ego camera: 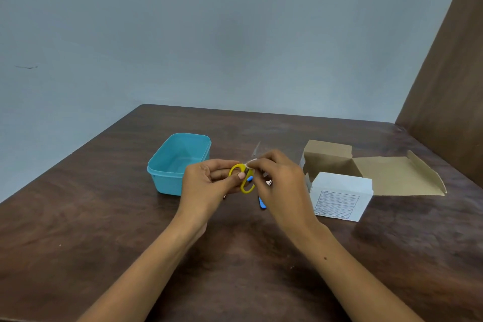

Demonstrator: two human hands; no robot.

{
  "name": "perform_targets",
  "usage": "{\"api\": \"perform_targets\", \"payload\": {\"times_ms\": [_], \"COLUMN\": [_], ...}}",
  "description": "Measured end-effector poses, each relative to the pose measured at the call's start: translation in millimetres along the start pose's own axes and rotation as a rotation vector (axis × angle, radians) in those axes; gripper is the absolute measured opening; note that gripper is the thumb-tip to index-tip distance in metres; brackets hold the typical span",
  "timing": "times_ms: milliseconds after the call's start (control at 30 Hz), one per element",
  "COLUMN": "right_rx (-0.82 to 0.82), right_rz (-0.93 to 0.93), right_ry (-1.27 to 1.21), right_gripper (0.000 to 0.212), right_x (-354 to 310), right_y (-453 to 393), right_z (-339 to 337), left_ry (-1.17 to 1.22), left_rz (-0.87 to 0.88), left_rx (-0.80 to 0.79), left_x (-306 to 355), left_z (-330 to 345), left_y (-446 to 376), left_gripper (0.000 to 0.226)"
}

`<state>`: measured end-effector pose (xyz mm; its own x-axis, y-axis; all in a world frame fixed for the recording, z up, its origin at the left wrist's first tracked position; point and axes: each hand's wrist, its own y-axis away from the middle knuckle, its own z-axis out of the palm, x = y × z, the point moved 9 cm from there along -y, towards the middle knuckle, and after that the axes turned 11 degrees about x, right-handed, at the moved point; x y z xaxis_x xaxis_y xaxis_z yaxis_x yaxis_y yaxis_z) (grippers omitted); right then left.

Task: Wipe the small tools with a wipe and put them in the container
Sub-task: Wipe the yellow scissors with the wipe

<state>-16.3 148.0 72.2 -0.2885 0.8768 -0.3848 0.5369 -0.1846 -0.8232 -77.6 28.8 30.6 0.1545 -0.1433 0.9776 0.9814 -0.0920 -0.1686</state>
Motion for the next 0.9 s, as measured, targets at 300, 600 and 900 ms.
{"api": "perform_targets", "payload": {"times_ms": [300, 600, 900], "right_rx": [-0.003, -0.038, -0.090], "right_rz": [-0.024, -0.033, -0.066], "right_ry": [-0.005, -0.043, -0.061], "right_gripper": [0.017, 0.018, 0.014], "right_x": [-4, -4, -13], "right_y": [0, 2, 3], "right_z": [0, 5, 6], "left_ry": [0.125, 0.106, 0.076], "left_rz": [-0.105, -0.145, -0.151], "left_rx": [-0.069, -0.057, -0.037], "left_x": [-8, -14, -13], "left_z": [8, 8, 6], "left_y": [-1, -1, 0], "left_gripper": [0.023, 0.021, 0.021]}}
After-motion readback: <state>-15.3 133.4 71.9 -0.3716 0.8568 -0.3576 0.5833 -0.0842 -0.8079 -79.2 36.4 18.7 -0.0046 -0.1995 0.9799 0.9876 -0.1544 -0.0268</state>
